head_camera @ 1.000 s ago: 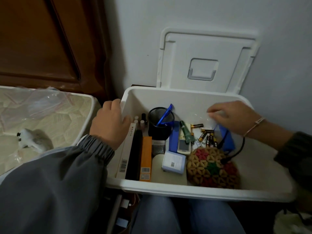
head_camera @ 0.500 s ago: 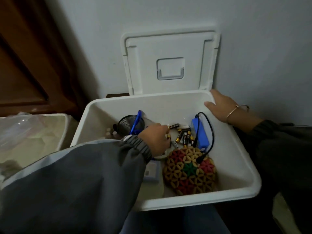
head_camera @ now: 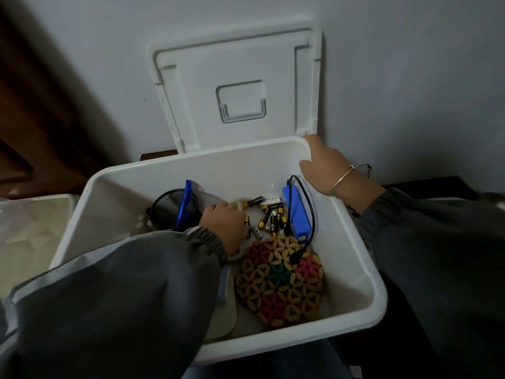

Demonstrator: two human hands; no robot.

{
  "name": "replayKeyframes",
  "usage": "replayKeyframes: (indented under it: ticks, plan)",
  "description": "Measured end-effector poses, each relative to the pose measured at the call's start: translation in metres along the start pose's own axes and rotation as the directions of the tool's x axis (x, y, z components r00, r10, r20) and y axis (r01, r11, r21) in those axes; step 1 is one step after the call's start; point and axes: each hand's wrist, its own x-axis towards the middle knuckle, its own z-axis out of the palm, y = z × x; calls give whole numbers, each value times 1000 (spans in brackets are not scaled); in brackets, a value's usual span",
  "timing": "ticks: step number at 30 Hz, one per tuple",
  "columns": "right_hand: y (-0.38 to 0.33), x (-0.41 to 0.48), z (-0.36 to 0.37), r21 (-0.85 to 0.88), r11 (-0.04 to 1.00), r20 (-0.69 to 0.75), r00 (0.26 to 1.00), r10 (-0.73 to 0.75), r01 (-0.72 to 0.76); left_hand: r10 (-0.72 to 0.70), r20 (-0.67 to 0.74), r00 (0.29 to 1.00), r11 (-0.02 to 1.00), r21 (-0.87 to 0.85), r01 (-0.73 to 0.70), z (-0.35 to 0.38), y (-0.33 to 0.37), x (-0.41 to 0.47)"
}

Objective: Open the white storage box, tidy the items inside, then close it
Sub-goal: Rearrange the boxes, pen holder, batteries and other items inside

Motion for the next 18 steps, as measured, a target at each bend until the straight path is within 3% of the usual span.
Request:
replayKeyframes:
  ticks: [4, 7, 12, 18]
  plan:
    - [0, 2, 1, 16, 1000, 2, 1000, 22, -22, 21, -43, 999, 983, -179, -28, -5, 11, 16]
    - [0, 1, 1, 20, 999, -5, 1000, 25, -25, -51, 16, 999, 946, -318, 54, -7, 26, 28]
    - [0, 0, 0, 26, 999, -5, 1000, 18, -18, -136, 16, 991, 955, -263, 136, 7, 42, 38]
    - [0, -2, 0, 31, 1000, -15, 1000, 3, -2, -182, 51, 982, 885, -427, 186, 15, 44, 43]
